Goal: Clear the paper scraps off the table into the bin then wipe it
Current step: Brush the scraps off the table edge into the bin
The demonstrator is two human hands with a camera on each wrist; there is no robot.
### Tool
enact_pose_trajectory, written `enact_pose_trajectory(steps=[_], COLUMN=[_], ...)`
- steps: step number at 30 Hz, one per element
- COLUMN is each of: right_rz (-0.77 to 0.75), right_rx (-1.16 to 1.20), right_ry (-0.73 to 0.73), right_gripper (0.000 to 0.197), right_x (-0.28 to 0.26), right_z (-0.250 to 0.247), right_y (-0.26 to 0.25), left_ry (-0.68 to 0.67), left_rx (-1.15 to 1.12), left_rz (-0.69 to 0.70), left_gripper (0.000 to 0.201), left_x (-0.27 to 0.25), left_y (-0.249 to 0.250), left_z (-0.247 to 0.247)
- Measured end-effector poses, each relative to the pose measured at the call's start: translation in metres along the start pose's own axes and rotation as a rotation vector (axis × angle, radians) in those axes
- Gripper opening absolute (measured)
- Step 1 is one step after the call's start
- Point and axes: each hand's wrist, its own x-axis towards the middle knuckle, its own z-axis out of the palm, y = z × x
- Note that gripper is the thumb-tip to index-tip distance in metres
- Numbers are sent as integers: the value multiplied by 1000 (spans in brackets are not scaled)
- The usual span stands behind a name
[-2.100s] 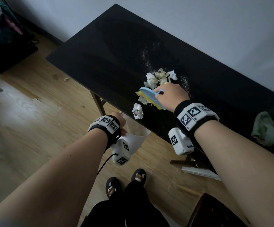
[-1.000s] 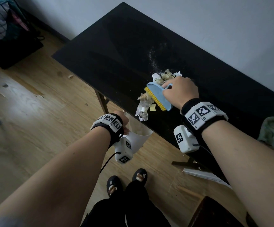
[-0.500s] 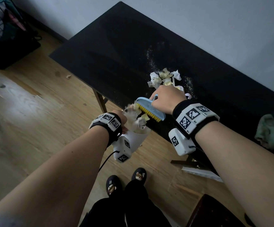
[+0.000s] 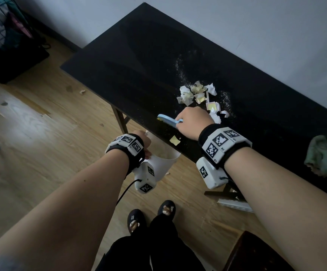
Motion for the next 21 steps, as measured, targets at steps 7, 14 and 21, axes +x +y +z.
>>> enact_pose_trajectory(steps=[7, 14, 21], right_rz=[29, 48, -22], right_rx=[193, 202, 157], right_ry=[72, -52, 133], right_gripper=[28, 28, 29], right_x=[3, 0, 22], right_z=[-17, -8, -18], right_y=[6, -3, -27], left_ry=[12, 15, 46], left_rx=[-16, 26, 1], left_rz=[-16, -9, 15], left_gripper=[50, 44, 44], left_x=[2, 6, 11], left_y=[-2, -5, -10], left_z=[0, -5, -23])
